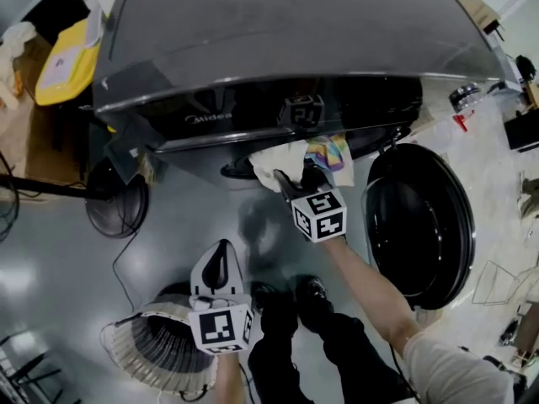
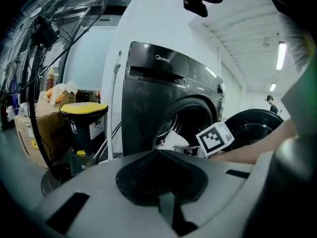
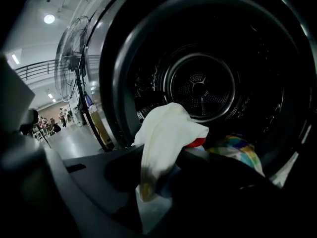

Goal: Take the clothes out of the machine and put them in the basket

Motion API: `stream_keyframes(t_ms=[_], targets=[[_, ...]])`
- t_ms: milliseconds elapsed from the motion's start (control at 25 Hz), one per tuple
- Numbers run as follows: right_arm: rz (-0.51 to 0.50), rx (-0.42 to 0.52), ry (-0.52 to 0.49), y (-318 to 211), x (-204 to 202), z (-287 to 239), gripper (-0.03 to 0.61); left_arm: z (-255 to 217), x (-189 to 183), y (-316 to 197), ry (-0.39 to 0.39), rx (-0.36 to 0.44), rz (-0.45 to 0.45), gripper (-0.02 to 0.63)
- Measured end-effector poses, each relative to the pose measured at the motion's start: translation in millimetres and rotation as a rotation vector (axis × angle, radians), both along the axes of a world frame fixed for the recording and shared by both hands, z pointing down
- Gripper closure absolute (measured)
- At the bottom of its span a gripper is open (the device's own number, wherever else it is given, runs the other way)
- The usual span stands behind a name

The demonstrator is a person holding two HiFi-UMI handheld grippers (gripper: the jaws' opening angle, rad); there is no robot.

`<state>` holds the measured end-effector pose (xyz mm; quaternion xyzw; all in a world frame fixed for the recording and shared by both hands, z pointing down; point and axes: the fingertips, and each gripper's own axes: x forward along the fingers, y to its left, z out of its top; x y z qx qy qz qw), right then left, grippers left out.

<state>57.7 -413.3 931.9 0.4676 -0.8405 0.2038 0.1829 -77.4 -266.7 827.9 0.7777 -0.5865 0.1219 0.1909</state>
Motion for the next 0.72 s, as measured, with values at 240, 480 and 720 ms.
stream_keyframes(t_ms=[240,480,720], targets=[[-0.028,0.017,0.022,38.4,6.7,-89.1,0.430,-77.8,6.3,1.0,0.002,0.003,0.010,0.595],[-0.014,0.009,0.027,76.4,23.0,-188.5,0.430,-167.3,3.6,6.3,-0.009,0.010,-0.003,0.595],[-0.038,0.036,0.050,121.0,42.7,-291.3,0.430,-255.6,1.3,20.4,-0.032,0.052,-0.049,0.595]])
